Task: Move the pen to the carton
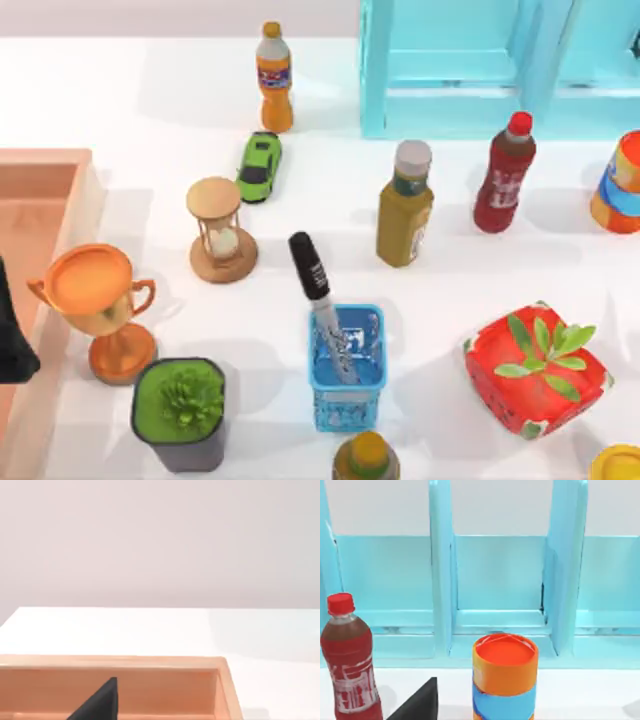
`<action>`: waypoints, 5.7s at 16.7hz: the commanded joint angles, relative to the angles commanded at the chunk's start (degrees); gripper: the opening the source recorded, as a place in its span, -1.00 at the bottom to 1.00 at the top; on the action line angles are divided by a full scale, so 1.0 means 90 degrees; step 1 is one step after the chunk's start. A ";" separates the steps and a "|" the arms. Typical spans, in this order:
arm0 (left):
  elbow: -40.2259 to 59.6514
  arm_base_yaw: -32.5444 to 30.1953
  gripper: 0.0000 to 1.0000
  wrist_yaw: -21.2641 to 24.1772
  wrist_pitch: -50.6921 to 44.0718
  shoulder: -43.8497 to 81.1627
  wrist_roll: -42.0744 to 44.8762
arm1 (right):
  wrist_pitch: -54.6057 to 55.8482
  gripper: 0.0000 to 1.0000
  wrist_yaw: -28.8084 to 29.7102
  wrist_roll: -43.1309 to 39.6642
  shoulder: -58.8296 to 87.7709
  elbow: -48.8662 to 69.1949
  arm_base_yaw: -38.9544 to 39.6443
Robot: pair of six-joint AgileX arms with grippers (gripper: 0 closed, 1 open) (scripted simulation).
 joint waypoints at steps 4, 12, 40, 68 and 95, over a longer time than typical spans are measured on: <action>0.0009 -0.0220 1.00 0.0157 0.0061 0.0222 -0.0073 | 0.0000 1.00 0.0000 0.0000 0.0000 0.0000 0.0000; 0.0914 -0.2407 1.00 0.1733 0.0909 0.3209 -0.1148 | 0.0000 1.00 0.0000 0.0000 0.0000 0.0000 0.0000; 0.3073 -0.4095 1.00 0.2043 0.2431 0.8900 -0.3023 | 0.0000 1.00 0.0000 0.0000 0.0000 0.0000 0.0000; 0.3055 -0.4515 -1.00 0.1678 0.4052 1.0535 -0.3199 | 0.0000 1.00 0.0000 0.0000 0.0000 0.0000 0.0000; 0.5164 -0.0595 -1.00 0.4888 -0.2726 0.6806 -0.0796 | 0.0000 1.00 0.0000 0.0000 0.0000 0.0000 0.0000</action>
